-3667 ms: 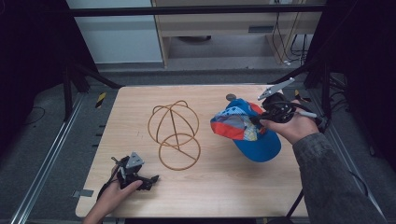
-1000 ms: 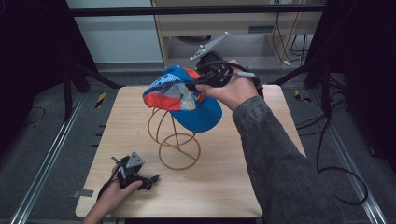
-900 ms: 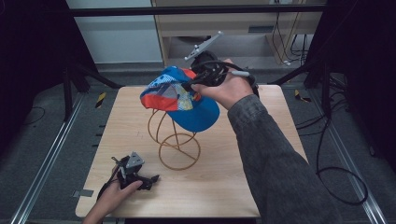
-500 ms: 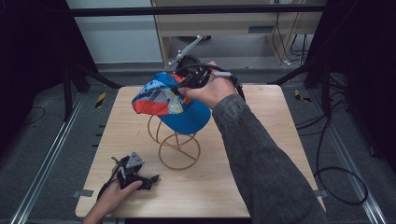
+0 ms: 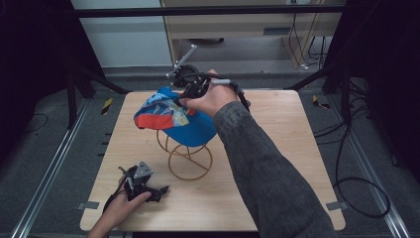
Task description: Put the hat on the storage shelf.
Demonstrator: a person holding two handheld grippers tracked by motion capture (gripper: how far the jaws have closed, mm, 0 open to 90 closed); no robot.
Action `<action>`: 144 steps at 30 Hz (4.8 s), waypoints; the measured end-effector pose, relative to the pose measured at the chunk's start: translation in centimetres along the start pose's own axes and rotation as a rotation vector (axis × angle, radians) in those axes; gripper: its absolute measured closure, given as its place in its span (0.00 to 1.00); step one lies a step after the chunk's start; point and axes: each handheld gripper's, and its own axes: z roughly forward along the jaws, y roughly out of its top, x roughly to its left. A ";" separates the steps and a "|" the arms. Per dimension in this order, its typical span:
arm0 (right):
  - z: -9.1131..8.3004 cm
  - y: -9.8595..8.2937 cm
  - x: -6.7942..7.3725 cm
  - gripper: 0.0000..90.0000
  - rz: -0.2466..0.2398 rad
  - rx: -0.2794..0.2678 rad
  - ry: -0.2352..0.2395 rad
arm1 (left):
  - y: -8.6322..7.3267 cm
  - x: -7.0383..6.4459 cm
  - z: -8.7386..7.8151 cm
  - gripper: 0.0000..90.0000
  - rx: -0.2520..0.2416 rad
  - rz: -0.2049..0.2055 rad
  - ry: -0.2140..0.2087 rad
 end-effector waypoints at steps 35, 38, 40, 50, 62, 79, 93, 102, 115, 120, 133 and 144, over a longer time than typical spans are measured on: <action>0.9 -0.6 0.3 0.91 0.008 0.001 0.022 | 0.0 0.0 0.0 0.00 -0.002 -0.001 0.000; 0.8 -0.8 0.3 0.90 0.015 -0.010 0.025 | 0.0 0.0 0.0 0.00 -0.002 -0.002 0.000; 0.8 -0.9 0.2 0.89 0.015 -0.012 0.023 | 0.0 0.0 0.0 0.00 -0.002 -0.002 0.001; 0.3 -0.9 0.2 0.81 0.030 -0.037 0.024 | 0.0 0.0 0.0 0.00 -0.002 -0.001 0.001; -0.1 -0.8 0.5 0.74 0.031 -0.049 0.018 | 0.0 0.0 0.0 0.00 -0.002 -0.002 0.000; -1.9 -1.5 0.8 0.70 0.035 -0.077 0.012 | 0.0 0.0 0.0 0.00 -0.003 -0.003 0.000; -4.0 -4.3 0.4 0.69 0.064 -0.127 0.005 | 0.0 0.0 0.0 0.00 -0.003 -0.003 0.000; -4.7 -6.6 0.3 0.69 0.091 -0.143 0.004 | 0.0 0.0 0.0 0.00 -0.002 -0.001 -0.001; -7.0 -9.9 -0.5 0.69 0.134 -0.168 -0.029 | 0.0 0.0 0.0 0.00 -0.001 -0.001 0.000; -7.6 -11.9 -0.8 0.68 0.159 -0.161 -0.042 | 0.0 0.0 0.0 0.00 -0.004 -0.001 0.001; -8.6 -16.0 -1.8 0.26 0.244 -0.189 -0.133 | -0.1 -0.1 0.0 0.00 -0.004 -0.002 0.002; -8.2 -19.5 -2.3 0.07 0.291 -0.210 -0.179 | -0.1 -0.1 0.0 0.00 0.000 0.000 0.000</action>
